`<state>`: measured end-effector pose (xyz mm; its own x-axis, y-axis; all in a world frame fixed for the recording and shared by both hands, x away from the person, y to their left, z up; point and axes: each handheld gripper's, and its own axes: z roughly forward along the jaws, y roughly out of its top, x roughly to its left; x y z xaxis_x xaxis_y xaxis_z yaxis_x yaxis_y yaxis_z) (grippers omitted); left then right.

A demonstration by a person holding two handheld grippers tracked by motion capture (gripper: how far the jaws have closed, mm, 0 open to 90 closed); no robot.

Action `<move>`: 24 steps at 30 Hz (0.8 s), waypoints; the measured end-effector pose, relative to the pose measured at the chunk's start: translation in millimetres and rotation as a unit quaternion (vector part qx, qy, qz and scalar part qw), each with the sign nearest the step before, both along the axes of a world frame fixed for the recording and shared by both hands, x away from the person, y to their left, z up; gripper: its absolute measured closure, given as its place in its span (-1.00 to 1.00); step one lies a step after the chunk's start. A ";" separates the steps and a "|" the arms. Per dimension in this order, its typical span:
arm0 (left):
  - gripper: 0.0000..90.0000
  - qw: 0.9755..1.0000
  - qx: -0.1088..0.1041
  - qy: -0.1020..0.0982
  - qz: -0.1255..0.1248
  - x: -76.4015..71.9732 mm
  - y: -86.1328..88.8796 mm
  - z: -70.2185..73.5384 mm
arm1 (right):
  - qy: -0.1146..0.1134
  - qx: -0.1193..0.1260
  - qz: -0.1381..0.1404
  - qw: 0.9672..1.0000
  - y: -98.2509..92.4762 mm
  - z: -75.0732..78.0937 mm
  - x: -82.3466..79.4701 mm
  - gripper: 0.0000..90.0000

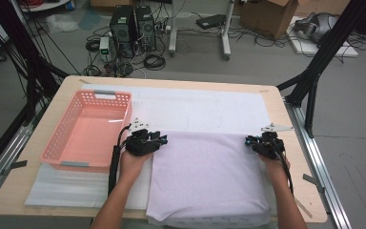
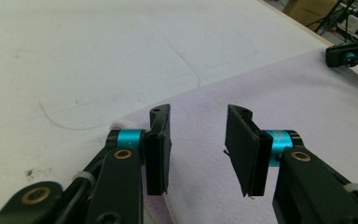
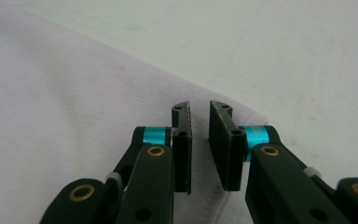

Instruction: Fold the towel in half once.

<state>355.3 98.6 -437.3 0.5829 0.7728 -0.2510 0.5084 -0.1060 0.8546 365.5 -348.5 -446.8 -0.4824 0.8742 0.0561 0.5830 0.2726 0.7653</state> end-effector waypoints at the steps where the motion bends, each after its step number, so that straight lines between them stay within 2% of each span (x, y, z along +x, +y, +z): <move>1: 0.35 1.000 0.003 0.005 0.005 2.1 -0.2 -1.4 | -0.001 0.005 -0.002 1.000 -2.6 -2.5 2.5 0.80; 2: 0.35 1.000 0.006 0.007 0.009 3.5 -0.1 -2.8 | -0.003 0.010 -0.010 1.000 -5.3 -3.2 3.7 0.84; 4: 0.35 1.000 0.009 0.009 0.014 5.2 0.1 -4.8 | -0.013 -0.009 -0.033 0.999 -8.8 -3.3 4.7 0.89; 5: 0.34 1.000 0.014 0.009 0.020 5.3 0.5 -4.9 | -0.014 -0.009 -0.039 0.999 -10.3 -3.1 5.3 0.90; 7: 0.28 0.999 0.021 0.005 0.032 5.6 1.8 -4.5 | -0.015 -0.009 -0.046 0.999 -11.1 -0.6 4.7 0.78; 9: 0.12 0.998 0.028 -0.004 0.052 5.9 3.6 -3.7 | -0.024 0.000 -0.038 0.999 -10.6 5.0 0.5 0.68; 10: 0.08 0.998 0.024 -0.004 0.055 6.6 4.7 -4.0 | -0.030 0.001 -0.032 0.999 -10.2 8.3 -2.3 0.65; 12: 0.06 0.998 0.030 -0.005 0.061 8.2 5.3 -5.2 | -0.035 0.006 -0.020 0.999 -9.5 13.8 -7.4 0.57; 14: 0.07 0.998 0.038 0.003 0.056 10.5 4.2 -7.4 | -0.036 0.007 -0.014 0.999 -9.6 17.2 -11.5 0.48; 16: 0.09 0.998 0.045 0.013 0.048 13.3 1.6 -10.3 | -0.033 0.008 -0.012 0.999 -10.3 18.6 -14.5 0.39; 19: 0.19 0.997 0.049 0.047 0.045 19.3 -1.5 -15.3 | -0.014 0.010 -0.008 1.000 -13.3 16.5 -15.5 0.29; 24: 0.42 0.996 0.067 0.044 0.048 19.1 -4.0 -15.0 | 0.027 0.004 -0.006 1.000 -13.8 6.8 -14.8 0.11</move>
